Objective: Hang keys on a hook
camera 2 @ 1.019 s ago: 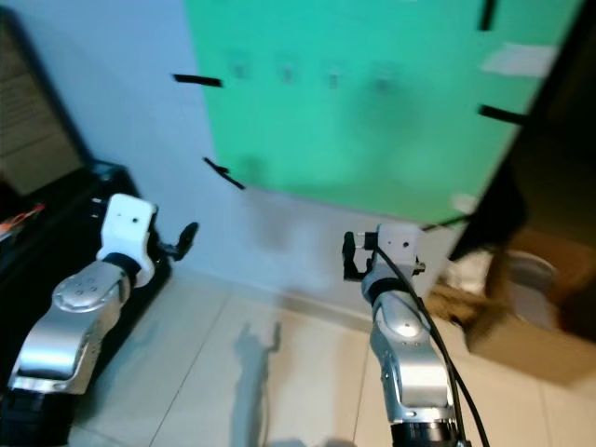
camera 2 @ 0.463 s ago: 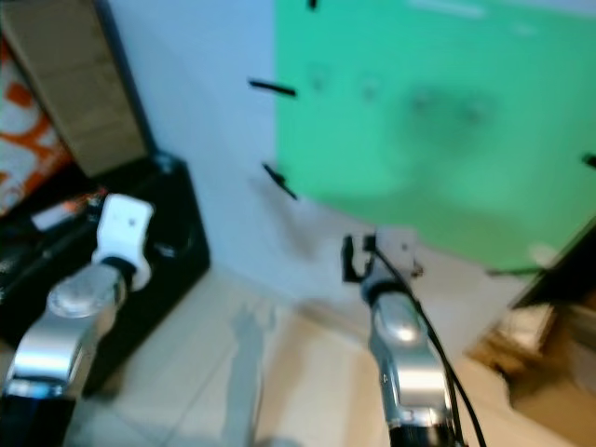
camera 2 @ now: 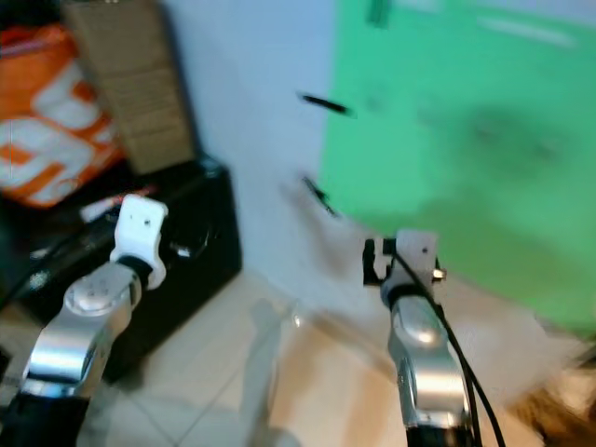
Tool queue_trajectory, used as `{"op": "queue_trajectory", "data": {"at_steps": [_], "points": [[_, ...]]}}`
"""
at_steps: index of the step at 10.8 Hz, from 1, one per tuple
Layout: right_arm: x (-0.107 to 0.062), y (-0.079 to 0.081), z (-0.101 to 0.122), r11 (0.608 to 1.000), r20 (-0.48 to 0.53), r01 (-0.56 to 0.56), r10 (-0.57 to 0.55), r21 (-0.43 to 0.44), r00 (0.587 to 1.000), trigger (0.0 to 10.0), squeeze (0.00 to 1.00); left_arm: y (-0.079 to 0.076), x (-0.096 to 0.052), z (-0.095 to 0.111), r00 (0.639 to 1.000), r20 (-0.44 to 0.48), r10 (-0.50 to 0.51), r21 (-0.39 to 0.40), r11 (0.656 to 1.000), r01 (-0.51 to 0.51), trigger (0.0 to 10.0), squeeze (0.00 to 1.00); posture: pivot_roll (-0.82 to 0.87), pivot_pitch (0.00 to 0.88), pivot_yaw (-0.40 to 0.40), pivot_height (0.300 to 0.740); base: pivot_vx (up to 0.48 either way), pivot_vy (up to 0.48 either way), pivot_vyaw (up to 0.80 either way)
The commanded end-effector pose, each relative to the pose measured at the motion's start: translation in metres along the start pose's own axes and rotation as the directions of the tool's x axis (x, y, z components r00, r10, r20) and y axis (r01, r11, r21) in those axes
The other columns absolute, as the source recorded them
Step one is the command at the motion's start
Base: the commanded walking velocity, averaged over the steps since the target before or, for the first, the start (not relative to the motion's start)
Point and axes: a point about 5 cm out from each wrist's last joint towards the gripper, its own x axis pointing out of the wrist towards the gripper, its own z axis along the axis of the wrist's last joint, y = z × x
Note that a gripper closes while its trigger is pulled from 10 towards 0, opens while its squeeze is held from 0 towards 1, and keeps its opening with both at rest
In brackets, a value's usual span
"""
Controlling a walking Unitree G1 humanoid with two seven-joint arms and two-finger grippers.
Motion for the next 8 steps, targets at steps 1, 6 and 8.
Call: {"op": "queue_trajectory", "data": {"at_steps": [1, 6, 8], "points": [[0.0016, 0.0071, 0.0063, 1.0, 0.025, -0.016, 0.016, -0.008, 1.0, 10.0, 1.0, 0.0079, -0.0022, -0.0015, 0.999, -0.008, 0.031, 0.004, 1.0, -0.031, 10.0, 0.0, -0.05, 0.0, -0.012, 0.74, 0.356, 0.0, 0.6], [0.0037, 0.0095, 0.0082, 1.0, 0.041, -0.026, 0.025, 0.01, 0.999, 10.0, 1.0, 0.0096, -0.0014, -0.0018, 0.999, -0.004, 0.033, 0.007, 0.999, -0.033, 10.0, 0.0, -0.04, 0.0, -0.012, 0.74, 0.352, 0.0, 0.61], [0.004, 0.0094, 0.0083, 1.0, 0.04, -0.026, 0.026, 0.012, 0.999, 10.0, 1.0, 0.0105, -0.0004, -0.0019, 0.999, -0.003, 0.036, 0.006, 0.999, -0.036, 10.0, 0.0, -0.04, 0.0, -0.014, 0.74, 0.354, 0.0, 0.58]]}}
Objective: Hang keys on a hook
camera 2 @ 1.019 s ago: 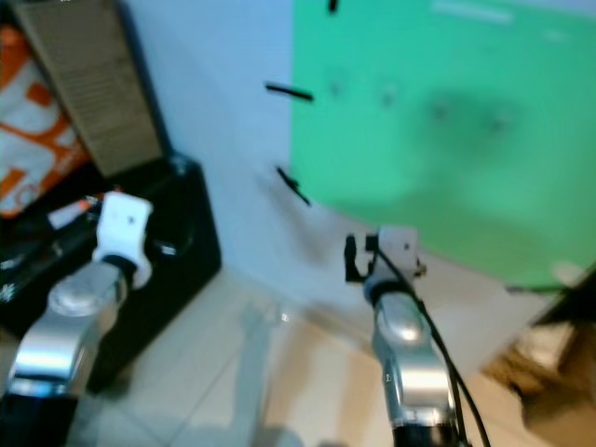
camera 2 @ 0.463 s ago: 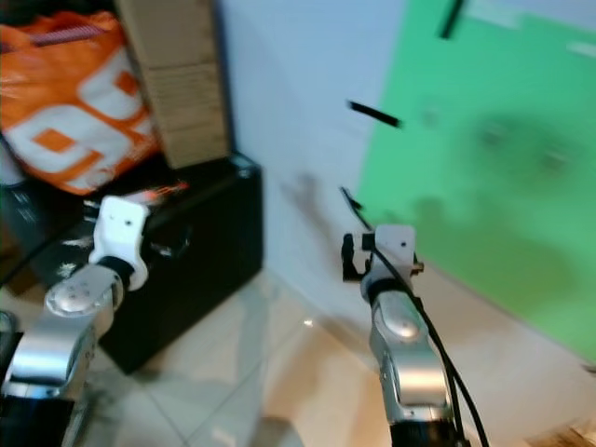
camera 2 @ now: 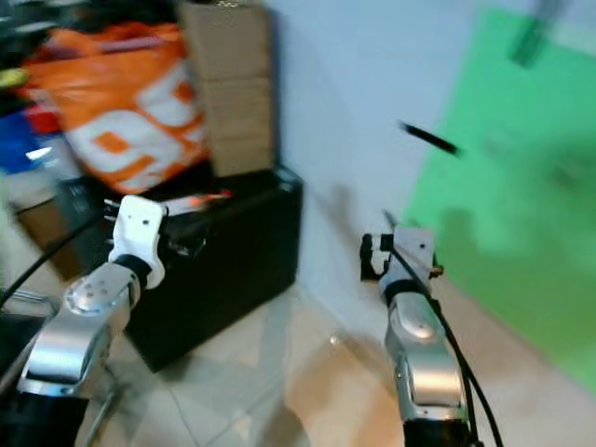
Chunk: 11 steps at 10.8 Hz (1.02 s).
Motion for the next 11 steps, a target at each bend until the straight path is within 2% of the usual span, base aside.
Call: {"op": "queue_trajectory", "data": {"at_steps": [1, 5, 8, 11], "points": [[0.0009, 0.0074, 0.0026, 1.0, 0.01, -0.023, 0.023, 0.009, 1.0, 10.0, 1.0, 0.0091, -0.0011, -0.0007, 0.999, -0.001, 0.032, 0.007, 0.999, -0.032, 10.0, 0.0, -0.04, 0.0, -0.014, 0.74, 0.356, 0.0, 0.57], [0.0025, 0.0072, 0.0035, 1.0, 0.024, -0.026, 0.026, -0.014, 0.999, 10.0, 1.0, 0.009, -0.0003, -0.0016, 0.999, 0.004, 0.037, 0.004, 0.999, -0.037, 10.0, 0.0, -0.04, 0.0, -0.016, 0.74, 0.352, 0.0, 0.55], [0.0054, 0.0096, 0.0054, 0.999, 0.036, -0.042, 0.042, -0.008, 0.998, 10.0, 1.0, 0.0098, 0.0009, -0.0012, 0.999, 0.018, 0.037, 0.041, 0.998, -0.038, 10.0, 0.0, -0.04, 0.0, -0.011, 0.74, 0.342, 0.0, 0.54], [0.0074, 0.0122, 0.0097, 0.997, 0.053, -0.073, 0.073, 0.012, 0.996, 10.0, 1.0, 0.0087, 0.0018, -0.0002, 0.998, 0.041, 0.044, 0.037, 0.998, -0.046, 10.0, 0.0, -0.04, 0.0, -0.011, 0.74, 0.089, 0.0, 0.13]]}}
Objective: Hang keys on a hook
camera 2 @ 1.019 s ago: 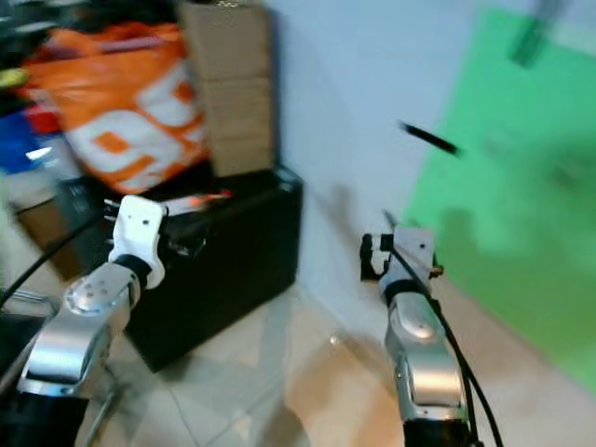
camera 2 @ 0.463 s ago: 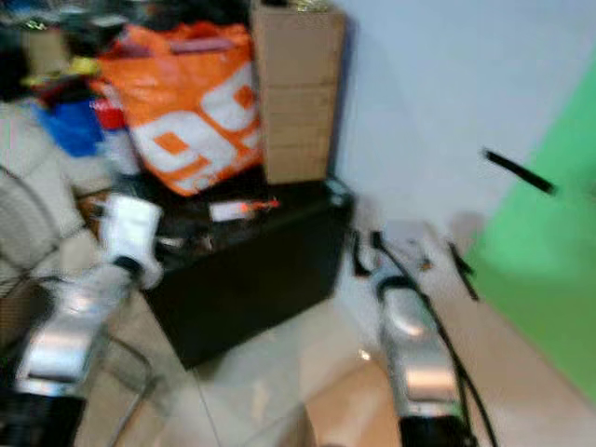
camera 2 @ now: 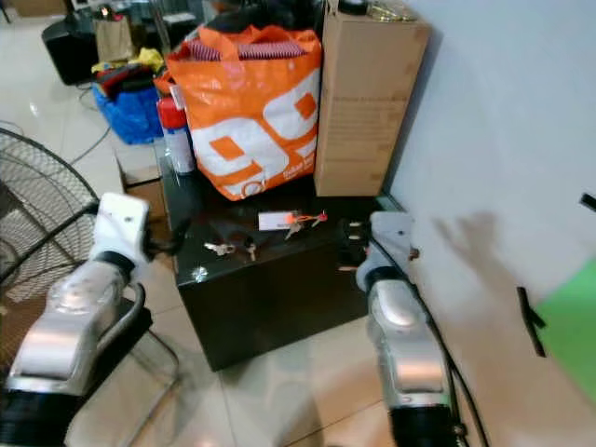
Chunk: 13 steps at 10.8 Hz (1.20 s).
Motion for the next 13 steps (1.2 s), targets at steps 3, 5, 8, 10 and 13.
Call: {"op": "queue_trajectory", "data": {"at_steps": [3, 5, 8, 10, 13], "points": [[0.0024, -0.001, 0.0021, 1.0, 0.019, 0.002, -0.001, -0.026, 1.0, 10.0, 1.0, 0.0018, 0.0012, 0.0025, 1.0, 0.02, 0.007, 0.022, 1.0, -0.007, 10.0, 0.0, -0.04, 0.0, -0.008, 0.74, 0.0, -0.266, 0.0], [0.0013, 0.0036, 0.0019, 0.999, 0.009, -0.05, 0.05, 0.01, 0.999, 10.0, 1.0, 0.001, 0.0014, 0.0023, 1.0, 0.024, 0.007, 0.023, 1.0, -0.008, 10.0, 0.0, -0.04, 0.0, -0.009, 0.74, 0.0, -0.446, 0.0], [0.0006, 0.0028, 0.002, 0.998, 0.001, -0.049, 0.049, 0.025, 0.999, 10.0, 0.0, 0.0007, 0.0014, 0.0032, 0.999, 0.041, 0.006, 0.016, 1.0, -0.007, 10.0, 0.0, -0.05, 0.0, -0.008, 0.74, 0.0, -0.449, 0.0], [0.0, 0.0048, 0.002, 0.997, -0.002, -0.071, 0.071, 0.006, 0.997, 10.0, 0.0, 0.0019, 0.0017, 0.0036, 0.999, 0.035, 0.019, -0.003, 1.0, -0.019, 10.0, 0.0, -0.05, 0.0, -0.009, 0.74, 0.0, 0.0, 0.0], [-0.0005, 0.006, 0.0022, 0.998, -0.003, -0.061, 0.061, -0.006, 0.998, 10.0, 0.09, 0.0019, 0.0002, 0.0045, 0.999, 0.042, 0.014, -0.007, 1.0, -0.014, 10.0, 0.0, -0.05, 0.0, -0.01, 0.74, 0.194, 0.0, 0.53]]}}
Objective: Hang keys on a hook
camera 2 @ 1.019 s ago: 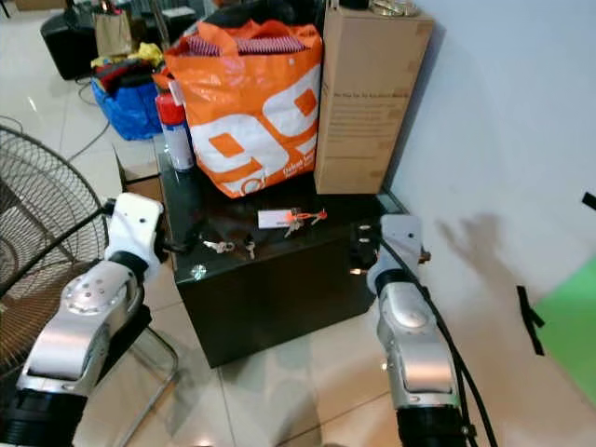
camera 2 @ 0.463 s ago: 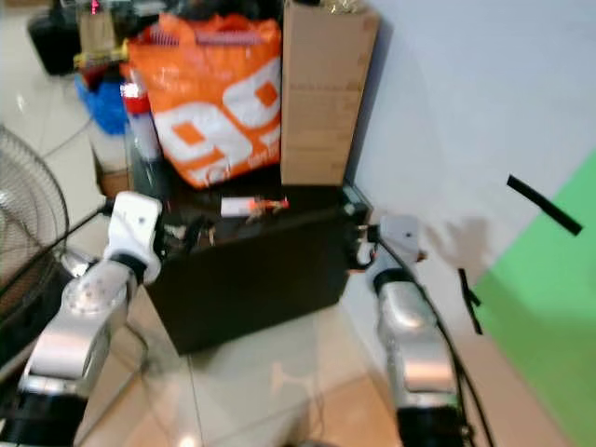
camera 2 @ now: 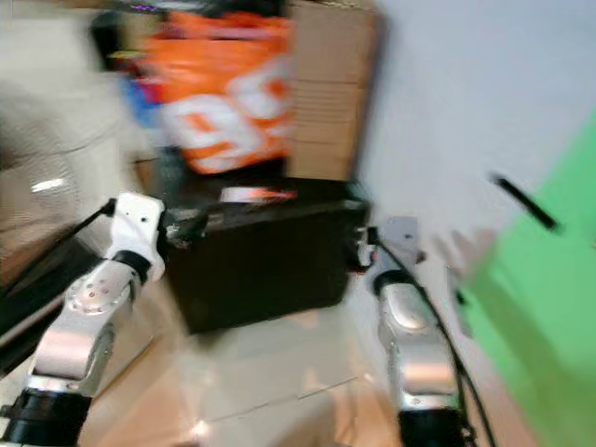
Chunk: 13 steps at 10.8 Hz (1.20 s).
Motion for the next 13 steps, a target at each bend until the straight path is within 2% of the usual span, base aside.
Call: {"op": "queue_trajectory", "data": {"at_steps": [1, 13], "points": [[-0.0003, -0.0052, 0.0031, 1.0, 0.006, 0.028, -0.028, 0.001, 1.0, 10.0, 0.0, 0.0005, 0.0013, 0.0073, 1.0, 0.025, -0.003, 0.005, 1.0, 0.003, 10.0, 0.0, -0.05, 0.0, -0.01, 0.74, 0.307, 0.0, 0.0], [0.0001, -0.0085, -0.0012, 0.997, -0.016, 0.068, -0.069, -0.018, 0.998, 10.0, 0.0, 0.0026, -0.0048, 0.0048, 1.0, 0.016, 0.001, 0.009, 1.0, -0.001, 10.0, 0.0, -0.02, 0.0, -0.04, 0.74, 0.343, 0.0, 0.0]]}}
